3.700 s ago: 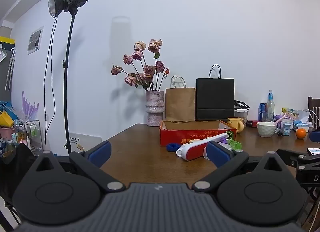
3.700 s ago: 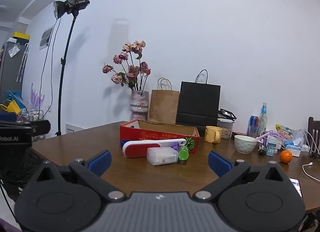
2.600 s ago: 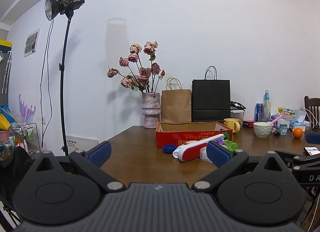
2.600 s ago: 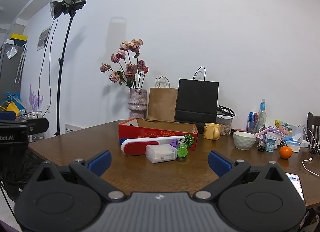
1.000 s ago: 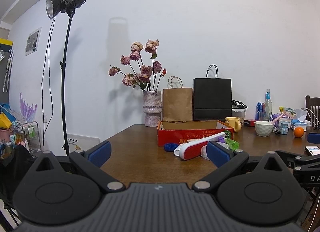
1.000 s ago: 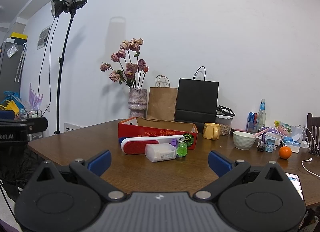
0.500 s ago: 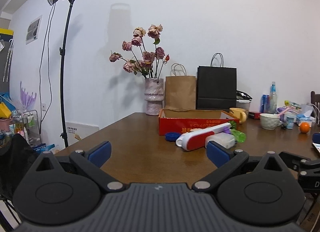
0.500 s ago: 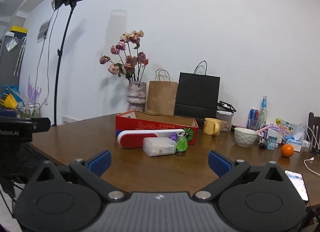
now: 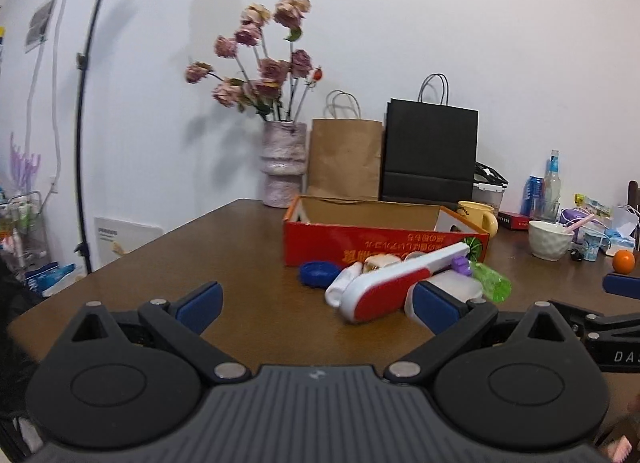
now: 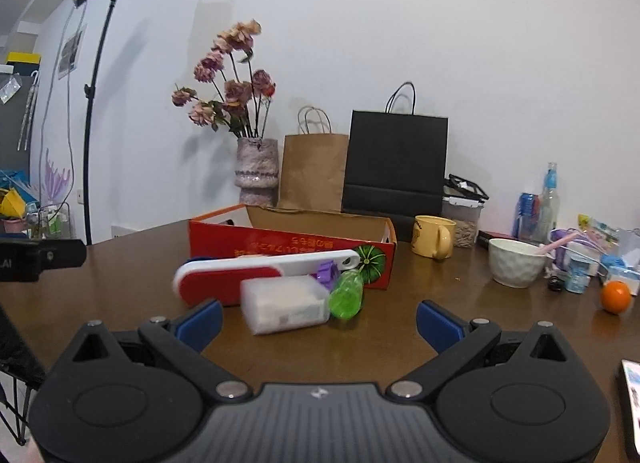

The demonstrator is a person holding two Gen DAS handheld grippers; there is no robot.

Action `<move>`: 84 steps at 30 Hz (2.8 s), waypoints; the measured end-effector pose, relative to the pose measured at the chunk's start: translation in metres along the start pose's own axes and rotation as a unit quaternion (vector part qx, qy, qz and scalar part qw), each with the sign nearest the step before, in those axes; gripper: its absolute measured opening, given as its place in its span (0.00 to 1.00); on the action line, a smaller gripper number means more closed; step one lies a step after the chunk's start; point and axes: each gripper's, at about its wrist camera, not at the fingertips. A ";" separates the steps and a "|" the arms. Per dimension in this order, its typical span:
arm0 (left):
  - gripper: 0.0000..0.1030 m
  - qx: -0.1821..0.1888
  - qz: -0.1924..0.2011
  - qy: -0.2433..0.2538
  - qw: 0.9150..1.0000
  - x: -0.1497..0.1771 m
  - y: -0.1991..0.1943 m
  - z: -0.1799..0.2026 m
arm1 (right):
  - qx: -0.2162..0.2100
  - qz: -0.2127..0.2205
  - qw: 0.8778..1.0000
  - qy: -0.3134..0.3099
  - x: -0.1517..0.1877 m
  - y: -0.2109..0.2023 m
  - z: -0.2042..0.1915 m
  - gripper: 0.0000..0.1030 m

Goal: Organize rigid objects
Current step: 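Grasp the blue bottle cap with the left tool while the right tool grasps the green spray bottle, then carry the blue cap and green spray bottle into the cardboard box and release both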

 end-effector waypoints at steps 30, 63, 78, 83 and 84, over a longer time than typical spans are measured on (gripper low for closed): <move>0.76 0.054 -0.213 -0.008 0.975 -0.039 0.242 -0.024 | -0.010 -0.154 0.987 0.048 -0.027 0.194 0.063 0.42; 0.12 -0.007 -0.159 -0.040 0.986 -0.031 0.159 -0.039 | 0.000 -0.105 0.993 0.052 -0.012 0.103 0.049 0.30; 0.12 -0.010 -0.019 -0.014 1.000 -0.016 -0.033 -0.013 | -0.022 -0.004 0.999 0.034 0.004 -0.032 -0.009 0.30; 0.12 0.007 0.003 -0.004 1.000 -0.013 -0.048 -0.011 | -0.028 0.004 0.999 0.034 0.003 -0.045 -0.017 0.30; 0.12 0.008 0.006 -0.004 1.000 -0.013 -0.048 -0.010 | -0.027 0.005 0.999 0.034 0.002 -0.045 -0.017 0.30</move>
Point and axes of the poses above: each gripper's, at about its wrist camera, not at the fingertips, and y roughly the way its jaws point, z to its right, x to its underside, and after that the axes turned 3 degrees about -z, right-handed
